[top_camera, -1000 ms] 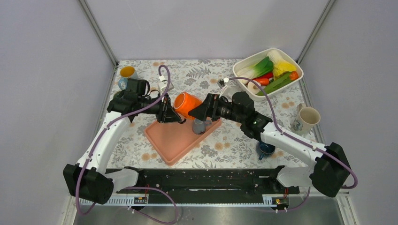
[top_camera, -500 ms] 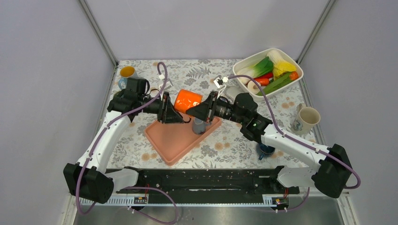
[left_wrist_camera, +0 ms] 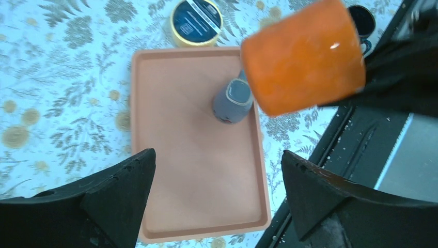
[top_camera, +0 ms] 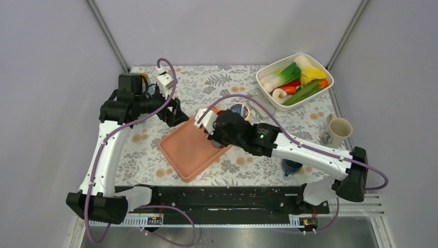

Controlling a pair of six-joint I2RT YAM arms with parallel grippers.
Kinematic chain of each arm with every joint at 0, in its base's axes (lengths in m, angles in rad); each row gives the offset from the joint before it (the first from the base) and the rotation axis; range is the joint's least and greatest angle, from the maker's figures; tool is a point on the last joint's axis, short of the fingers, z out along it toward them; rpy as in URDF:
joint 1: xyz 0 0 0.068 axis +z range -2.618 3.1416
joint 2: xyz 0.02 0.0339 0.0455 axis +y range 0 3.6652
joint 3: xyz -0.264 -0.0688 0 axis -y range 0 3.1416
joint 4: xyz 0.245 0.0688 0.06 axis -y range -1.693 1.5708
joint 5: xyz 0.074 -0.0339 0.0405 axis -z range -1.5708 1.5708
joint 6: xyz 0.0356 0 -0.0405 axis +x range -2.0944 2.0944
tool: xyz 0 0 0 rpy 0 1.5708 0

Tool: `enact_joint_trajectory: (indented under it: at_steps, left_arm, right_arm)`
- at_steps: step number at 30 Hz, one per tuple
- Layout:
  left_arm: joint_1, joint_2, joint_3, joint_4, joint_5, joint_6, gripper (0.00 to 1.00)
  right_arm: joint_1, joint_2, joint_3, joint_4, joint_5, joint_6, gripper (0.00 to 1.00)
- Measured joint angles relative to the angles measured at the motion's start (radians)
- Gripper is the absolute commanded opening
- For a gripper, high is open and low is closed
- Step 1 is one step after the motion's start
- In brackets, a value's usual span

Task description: Turn the mug right side up

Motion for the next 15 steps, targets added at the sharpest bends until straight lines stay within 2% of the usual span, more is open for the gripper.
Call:
enact_joint_trajectory:
  at_steps: [8,11,15]
  left_arm:
    - [-0.018,0.005,0.123,0.018,-0.051,-0.047,0.99]
    - [-0.105,0.007,0.126,0.032,-0.107,-0.035,0.98]
    - [-0.250,0.020,0.091,0.040,-0.229,0.014,0.90]
  right_arm:
    - [0.209,0.272,0.189,-0.174,0.172,-0.428,0.00]
    - [0.240,0.394,0.309,-0.246,0.201,-0.516,0.00]
    - [0.245,0.474,0.399,-0.296,0.242,-0.575,0.00]
